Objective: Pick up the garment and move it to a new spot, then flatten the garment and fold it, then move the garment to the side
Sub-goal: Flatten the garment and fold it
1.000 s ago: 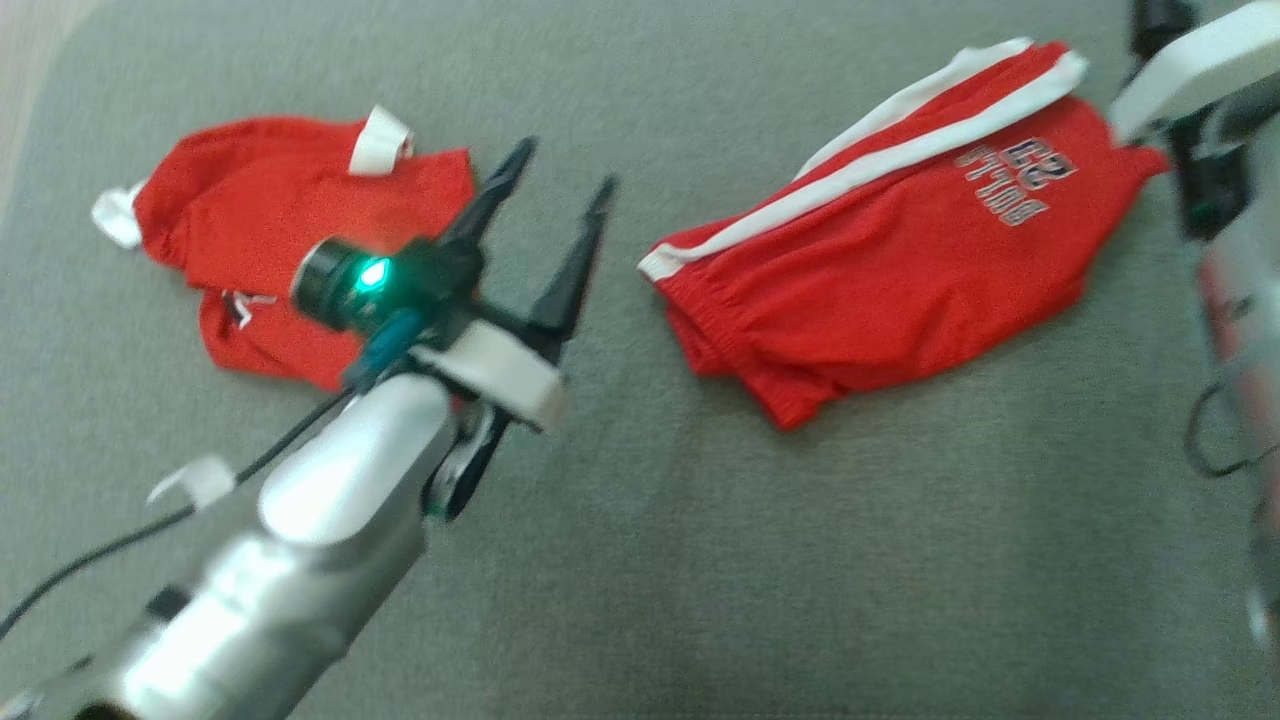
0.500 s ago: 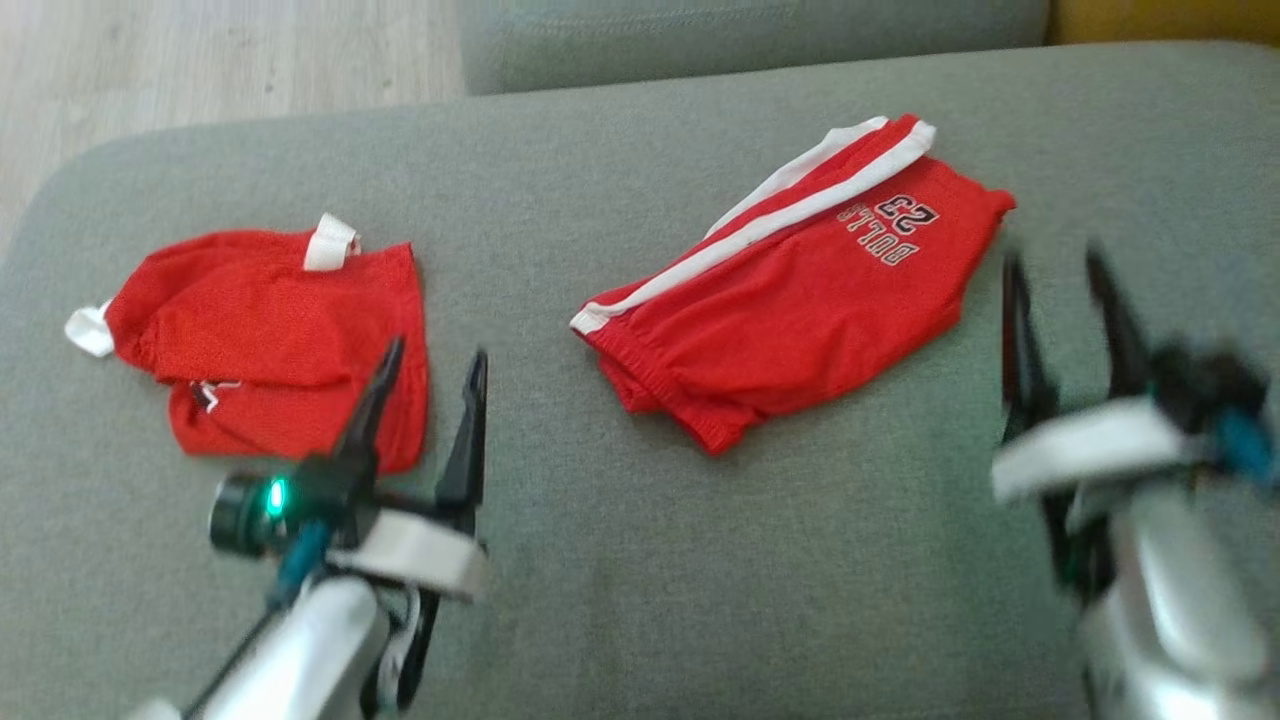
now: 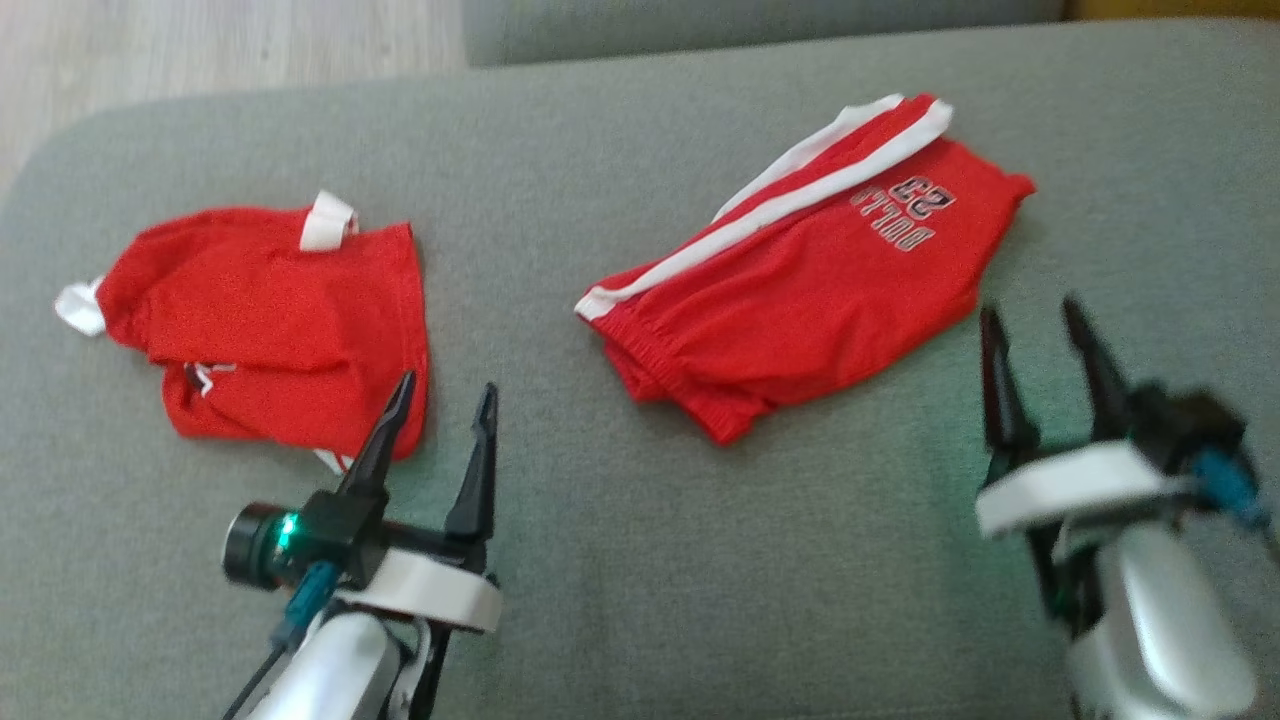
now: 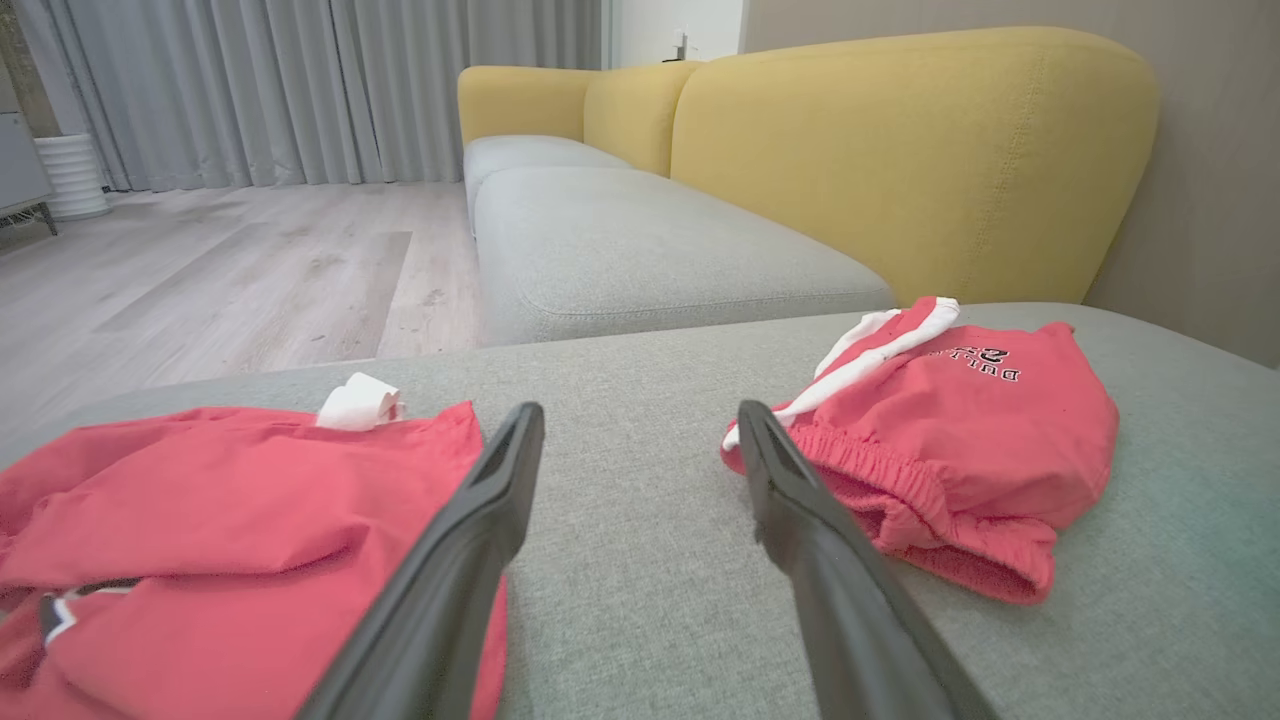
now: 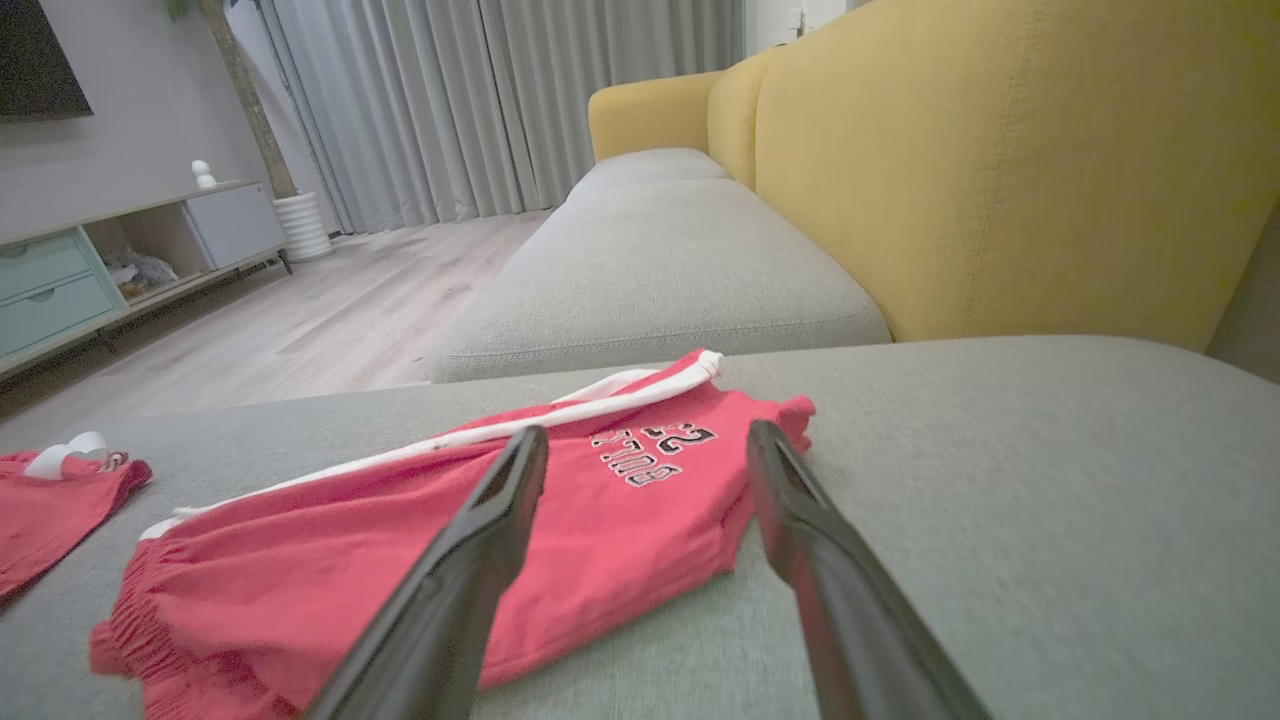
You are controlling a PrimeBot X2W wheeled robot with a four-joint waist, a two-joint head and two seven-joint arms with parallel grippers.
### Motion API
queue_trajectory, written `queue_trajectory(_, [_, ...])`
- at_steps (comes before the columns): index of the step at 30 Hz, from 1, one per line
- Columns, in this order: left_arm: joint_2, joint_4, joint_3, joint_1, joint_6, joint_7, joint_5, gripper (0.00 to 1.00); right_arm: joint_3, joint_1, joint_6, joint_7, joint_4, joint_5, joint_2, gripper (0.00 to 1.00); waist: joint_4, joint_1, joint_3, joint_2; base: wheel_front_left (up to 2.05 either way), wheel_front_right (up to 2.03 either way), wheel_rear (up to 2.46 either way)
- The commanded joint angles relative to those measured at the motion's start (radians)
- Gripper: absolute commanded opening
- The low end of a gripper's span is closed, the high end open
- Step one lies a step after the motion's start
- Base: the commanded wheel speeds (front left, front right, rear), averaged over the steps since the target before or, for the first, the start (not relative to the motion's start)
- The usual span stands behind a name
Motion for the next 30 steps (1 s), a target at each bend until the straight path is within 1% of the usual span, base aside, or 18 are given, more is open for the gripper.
queue_trajectory(1, [-0.004,-0.027,0.05,-0.076,-0.015,-0.009,0.019,1.0,-0.001,-0.096,-0.001,0.037,-0.033,-0.013,-0.016,1.0,0.024,0.0,0.047,-0.0001,0.0,0.0,0.0])
queue_trajectory(5, [-0.029,-0.013,0.051,-0.123,-0.042,-0.009,0.044,1.0,-0.046,-0.22,-0.001,0.154,0.001,-0.015,-0.047,1.0,0.057,0.0,0.115,-0.0001,0.0,0.0,0.0])
queue_trajectory(7, [-0.039,-0.006,0.052,-0.144,-0.053,-0.009,0.055,1.0,-0.072,-0.297,-0.001,0.208,0.037,-0.033,-0.073,1.0,0.073,0.0,0.152,-0.0001,0.0,0.0,0.0])
queue_trajectory(13, [-0.078,0.02,0.056,-0.193,-0.085,-0.009,0.079,1.0,-0.202,-0.497,-0.001,0.343,0.239,-0.075,-0.129,1.0,0.13,0.0,0.223,-0.0001,0.0,0.0,0.0])
queue_trajectory(14, [-0.078,0.02,0.056,-0.193,-0.085,-0.009,0.079,1.0,-0.202,-0.497,-0.001,0.343,0.239,-0.075,-0.129,1.0,0.13,0.0,0.223,-0.0001,0.0,0.0,0.0])
queue_trajectory(18, [-0.105,0.035,0.067,-0.207,-0.103,-0.009,0.089,1.0,-0.265,-0.578,-0.001,0.409,0.387,-0.112,-0.153,1.0,0.161,0.0,0.247,-0.0001,0.0,0.0,0.0])
queue_trajectory(23, [-0.129,0.052,0.082,-0.225,-0.125,-0.009,0.102,1.0,-0.254,-0.618,-0.001,0.452,0.528,-0.165,-0.19,1.0,0.186,0.0,0.257,-0.0001,0.0,0.0,0.0])
queue_trajectory(26, [-0.139,0.054,0.096,-0.23,-0.132,-0.009,0.111,1.0,-0.235,-0.632,-0.001,0.471,0.594,-0.176,-0.197,1.0,0.188,0.0,0.257,-0.0001,0.0,0.0,0.0])
queue_trajectory(29, [-0.146,0.055,0.11,-0.225,-0.139,-0.009,0.12,1.0,-0.211,-0.641,-0.001,0.496,0.651,-0.161,-0.187,1.0,0.182,0.0,0.253,-0.0001,0.0,0.0,0.0])
queue_trajectory(30, [-0.148,0.056,0.12,-0.22,-0.142,-0.009,0.126,1.0,-0.204,-0.648,-0.001,0.496,0.673,-0.142,-0.184,0.0,0.173,0.0,0.247,-0.0001,0.0,0.0,0.0])
